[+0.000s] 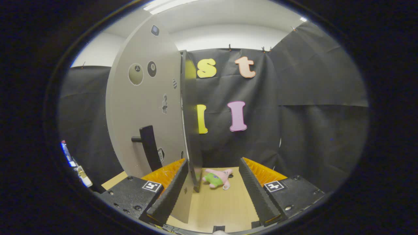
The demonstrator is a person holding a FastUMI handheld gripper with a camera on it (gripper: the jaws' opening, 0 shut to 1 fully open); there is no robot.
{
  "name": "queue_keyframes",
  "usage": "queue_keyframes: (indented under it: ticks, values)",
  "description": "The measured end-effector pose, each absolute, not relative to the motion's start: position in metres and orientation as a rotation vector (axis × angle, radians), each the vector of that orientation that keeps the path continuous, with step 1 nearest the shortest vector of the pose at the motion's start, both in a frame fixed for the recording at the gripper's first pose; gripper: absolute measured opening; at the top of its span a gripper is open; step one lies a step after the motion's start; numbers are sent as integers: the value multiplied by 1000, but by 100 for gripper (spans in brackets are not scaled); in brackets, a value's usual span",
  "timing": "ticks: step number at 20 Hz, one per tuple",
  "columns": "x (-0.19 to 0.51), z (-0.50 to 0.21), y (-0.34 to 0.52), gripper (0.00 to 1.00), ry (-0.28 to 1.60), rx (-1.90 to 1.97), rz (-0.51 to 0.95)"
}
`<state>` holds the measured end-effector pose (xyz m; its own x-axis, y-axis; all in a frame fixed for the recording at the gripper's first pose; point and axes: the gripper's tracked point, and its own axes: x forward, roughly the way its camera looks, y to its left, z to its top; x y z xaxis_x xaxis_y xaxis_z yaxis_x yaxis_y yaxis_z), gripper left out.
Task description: Open the shoe cabinet door, grab the shoes and put them into the shoe cabinet, then close the shoe cabinet door.
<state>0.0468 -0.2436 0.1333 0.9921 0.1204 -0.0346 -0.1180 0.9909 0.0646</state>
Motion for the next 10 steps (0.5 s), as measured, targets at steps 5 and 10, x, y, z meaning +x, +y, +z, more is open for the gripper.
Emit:
queue_keyframes:
  ticks: [5,10]
  values:
    - [69,141,-215,99,20,63,241]
    - [71,144,-203,97,6,28,306]
